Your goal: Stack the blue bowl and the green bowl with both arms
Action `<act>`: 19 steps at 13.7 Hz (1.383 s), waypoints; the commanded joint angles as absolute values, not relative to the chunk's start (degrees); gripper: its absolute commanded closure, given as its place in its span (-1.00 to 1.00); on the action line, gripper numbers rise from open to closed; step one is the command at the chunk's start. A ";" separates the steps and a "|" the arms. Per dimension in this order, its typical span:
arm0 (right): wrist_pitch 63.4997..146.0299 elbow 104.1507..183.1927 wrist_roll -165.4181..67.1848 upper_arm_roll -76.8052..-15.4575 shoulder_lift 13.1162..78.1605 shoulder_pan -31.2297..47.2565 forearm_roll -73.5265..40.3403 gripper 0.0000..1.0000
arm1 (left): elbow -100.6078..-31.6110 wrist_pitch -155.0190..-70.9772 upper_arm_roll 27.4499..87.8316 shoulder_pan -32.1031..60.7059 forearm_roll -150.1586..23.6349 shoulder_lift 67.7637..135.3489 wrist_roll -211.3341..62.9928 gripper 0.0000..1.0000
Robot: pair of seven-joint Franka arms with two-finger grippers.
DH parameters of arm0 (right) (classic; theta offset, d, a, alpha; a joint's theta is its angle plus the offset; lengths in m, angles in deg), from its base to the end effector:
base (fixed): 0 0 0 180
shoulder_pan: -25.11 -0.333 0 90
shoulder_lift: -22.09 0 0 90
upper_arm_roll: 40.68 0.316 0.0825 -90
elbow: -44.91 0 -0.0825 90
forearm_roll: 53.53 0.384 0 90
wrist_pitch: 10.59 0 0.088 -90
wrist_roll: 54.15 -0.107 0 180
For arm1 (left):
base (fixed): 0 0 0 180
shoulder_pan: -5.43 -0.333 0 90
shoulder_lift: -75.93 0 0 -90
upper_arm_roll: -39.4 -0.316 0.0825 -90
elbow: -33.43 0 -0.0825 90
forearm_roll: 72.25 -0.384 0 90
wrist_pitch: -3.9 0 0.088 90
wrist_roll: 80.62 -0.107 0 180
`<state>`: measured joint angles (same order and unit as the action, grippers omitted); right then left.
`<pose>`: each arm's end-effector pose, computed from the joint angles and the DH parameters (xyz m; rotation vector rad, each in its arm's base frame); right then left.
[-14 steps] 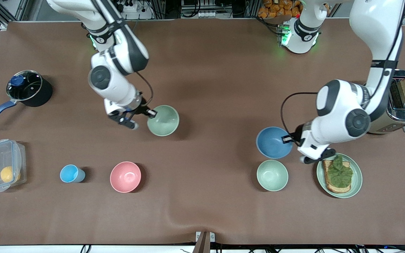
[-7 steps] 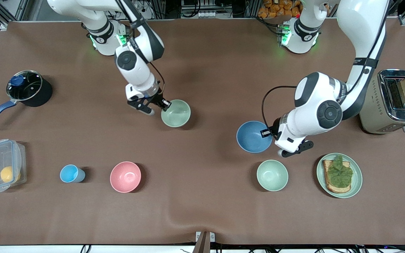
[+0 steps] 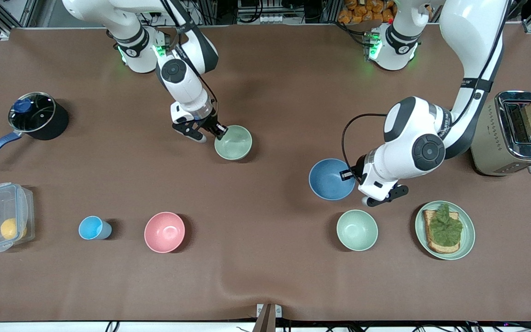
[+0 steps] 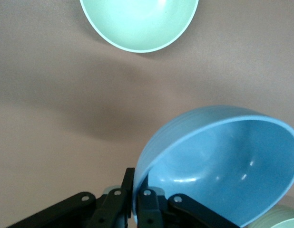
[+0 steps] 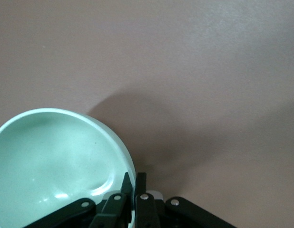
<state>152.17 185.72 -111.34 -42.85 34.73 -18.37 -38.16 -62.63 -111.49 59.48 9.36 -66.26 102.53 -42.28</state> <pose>0.3832 0.3177 0.2247 -2.8568 0.7683 -0.0539 0.6072 -0.2511 0.3409 2.9255 0.4820 -0.3212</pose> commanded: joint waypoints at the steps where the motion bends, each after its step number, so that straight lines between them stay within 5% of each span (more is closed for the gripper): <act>1: 153.41 187.12 -113.12 -43.41 33.69 -19.62 -37.27 1.00 | -61.93 -111.67 59.62 9.29 -64.96 102.74 -41.60 1.00; 2: 153.41 187.12 -113.30 -43.41 33.69 -19.62 -37.27 0.36 | -61.93 -111.67 59.62 9.29 -65.05 102.92 -41.34 1.00; 3: 153.41 187.12 -113.73 -43.41 33.69 -19.54 -37.27 -0.62 | -61.93 -111.67 59.62 9.12 -65.13 103.18 -41.33 1.00; 4: 153.32 187.12 -115.13 -43.41 33.77 -19.62 -37.27 -0.77 | -62.02 -111.59 59.62 8.77 -65.13 103.18 -41.33 1.00; 7: 152.71 186.77 -115.50 -43.41 33.60 -19.36 -37.27 -1.00 | -62.11 -111.67 59.70 9.47 -64.78 103.27 -39.50 1.00; 15: 133.58 176.68 -115.94 -43.76 33.07 -9.27 -36.57 -1.00 | -66.95 -118.87 65.86 13.42 -64.78 103.09 -29.56 1.00; 19: 132.49 172.37 -115.67 -43.67 38.15 -6.53 -25.97 -1.00 | -66.42 -119.41 66.47 19.04 -61.44 104.15 -23.08 1.00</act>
